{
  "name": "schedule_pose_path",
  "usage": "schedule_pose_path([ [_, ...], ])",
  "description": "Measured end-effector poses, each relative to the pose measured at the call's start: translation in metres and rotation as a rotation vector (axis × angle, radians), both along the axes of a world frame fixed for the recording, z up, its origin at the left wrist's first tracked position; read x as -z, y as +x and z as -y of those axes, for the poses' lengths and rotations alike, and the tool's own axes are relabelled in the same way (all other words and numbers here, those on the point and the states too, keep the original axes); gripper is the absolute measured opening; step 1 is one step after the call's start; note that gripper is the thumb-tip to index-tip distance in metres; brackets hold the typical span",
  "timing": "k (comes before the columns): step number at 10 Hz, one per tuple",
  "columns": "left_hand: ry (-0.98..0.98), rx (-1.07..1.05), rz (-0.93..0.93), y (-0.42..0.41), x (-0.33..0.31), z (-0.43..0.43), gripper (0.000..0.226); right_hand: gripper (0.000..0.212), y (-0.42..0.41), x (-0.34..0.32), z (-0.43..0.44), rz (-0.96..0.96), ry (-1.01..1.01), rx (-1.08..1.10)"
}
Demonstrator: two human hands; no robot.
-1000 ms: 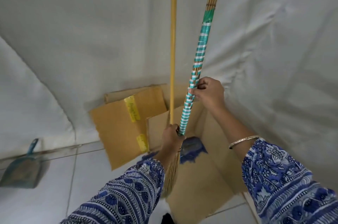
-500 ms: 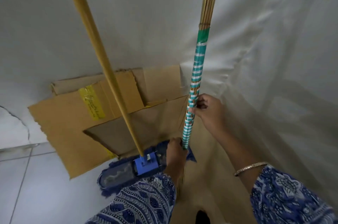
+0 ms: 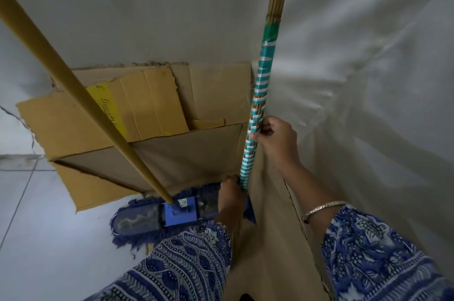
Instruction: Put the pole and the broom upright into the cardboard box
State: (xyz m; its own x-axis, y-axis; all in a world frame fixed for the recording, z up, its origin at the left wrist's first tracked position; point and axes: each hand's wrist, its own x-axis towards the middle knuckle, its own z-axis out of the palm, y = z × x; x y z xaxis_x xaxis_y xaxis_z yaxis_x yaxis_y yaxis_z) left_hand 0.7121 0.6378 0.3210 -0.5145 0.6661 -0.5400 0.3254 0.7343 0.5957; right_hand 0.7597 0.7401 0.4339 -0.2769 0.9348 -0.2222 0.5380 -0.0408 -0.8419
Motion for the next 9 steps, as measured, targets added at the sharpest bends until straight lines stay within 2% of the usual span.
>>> schedule_pose_path([
  [4,-0.04,0.036,0.038,-0.004,0.007,-0.013,0.021,0.02,-0.004,0.016,-0.02,0.045,0.03,0.119],
  [6,-0.03,0.132,0.001,-0.023,-0.044,0.006,0.032,0.026,-0.002,-0.022,0.003,0.068,0.109,0.181],
  [8,0.245,0.261,-0.274,-0.071,-0.18,0.002,0.054,0.03,-0.03,-0.138,0.032,-0.005,0.428,0.147],
  [9,0.495,0.322,-0.578,-0.111,-0.273,-0.001,0.066,0.042,-0.056,-0.245,0.045,0.043,0.835,0.018],
])
